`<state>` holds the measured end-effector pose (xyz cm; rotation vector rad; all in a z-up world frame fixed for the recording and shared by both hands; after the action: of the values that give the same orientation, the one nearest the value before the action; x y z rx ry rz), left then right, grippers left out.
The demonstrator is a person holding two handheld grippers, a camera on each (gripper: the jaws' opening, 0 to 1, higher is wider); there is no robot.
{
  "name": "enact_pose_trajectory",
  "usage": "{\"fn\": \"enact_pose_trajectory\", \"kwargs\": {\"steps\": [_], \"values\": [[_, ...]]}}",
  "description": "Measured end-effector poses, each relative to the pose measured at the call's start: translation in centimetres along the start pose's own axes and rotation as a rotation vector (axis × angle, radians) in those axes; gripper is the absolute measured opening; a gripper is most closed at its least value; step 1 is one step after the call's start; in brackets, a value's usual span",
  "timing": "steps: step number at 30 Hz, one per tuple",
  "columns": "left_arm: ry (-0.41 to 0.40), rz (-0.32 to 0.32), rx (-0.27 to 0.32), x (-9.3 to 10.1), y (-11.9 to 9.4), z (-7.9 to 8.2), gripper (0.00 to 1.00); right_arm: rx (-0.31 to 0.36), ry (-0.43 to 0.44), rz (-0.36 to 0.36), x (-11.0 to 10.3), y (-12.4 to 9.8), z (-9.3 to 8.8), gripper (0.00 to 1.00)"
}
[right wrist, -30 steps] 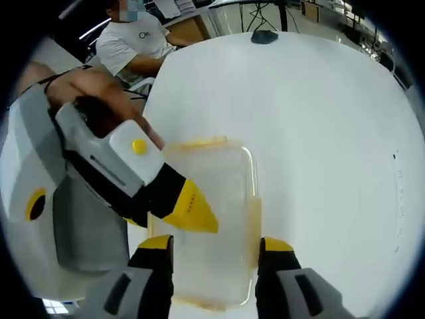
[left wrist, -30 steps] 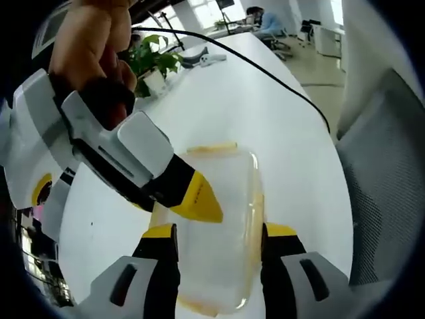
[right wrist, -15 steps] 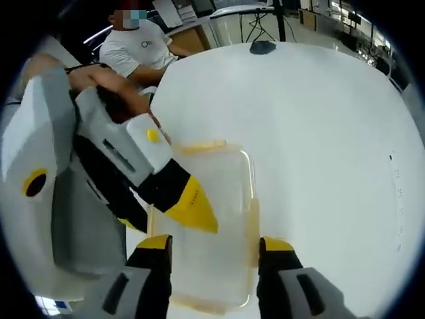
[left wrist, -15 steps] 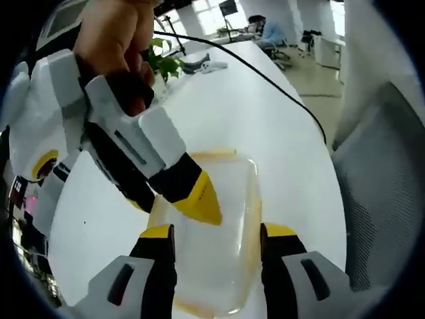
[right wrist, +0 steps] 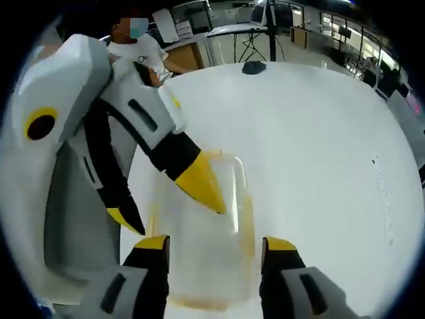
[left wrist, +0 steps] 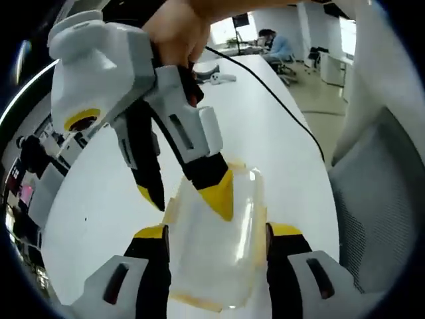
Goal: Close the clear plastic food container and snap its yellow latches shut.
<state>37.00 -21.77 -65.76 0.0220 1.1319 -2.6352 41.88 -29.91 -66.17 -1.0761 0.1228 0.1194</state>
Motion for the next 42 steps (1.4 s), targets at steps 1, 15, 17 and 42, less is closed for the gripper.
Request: {"fn": "enact_pose_trajectory", "kwargs": {"steps": [1, 15, 17, 42], "values": [[-0.004, -0.003, -0.001, -0.1, -0.2, 0.0, 0.56, 0.001, -0.003, -0.003, -0.1, -0.2, 0.0, 0.53], [-0.082, -0.143, -0.052, -2.2, -1.6, -0.3, 0.62, 0.05, -0.036, -0.058, -2.7, -1.1, -1.8, 0.63], [-0.084, -0.191, -0.087, -1.8, -1.6, -1.0, 0.69, 0.045, -0.031, -0.076, -3.1, -0.9, -2.5, 0.73], [0.065, -0.151, -0.2, -2.0, -0.1, -5.7, 0.76, 0.027, -0.042, -0.141, -3.3, 2.9, -3.4, 0.76]]}}
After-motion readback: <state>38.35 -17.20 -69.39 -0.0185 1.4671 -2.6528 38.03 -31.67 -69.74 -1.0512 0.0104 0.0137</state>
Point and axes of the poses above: the point that each gripper's makers call its tool centre point, and the gripper's own axes: y roughly forward along the fingers, x roughly to its right, z roughly out of its top, the point moved 7 cm from there along -y, roughly backward along the fingers, and after that the axes turned 5 degrees about -y, right-handed, at the moved point
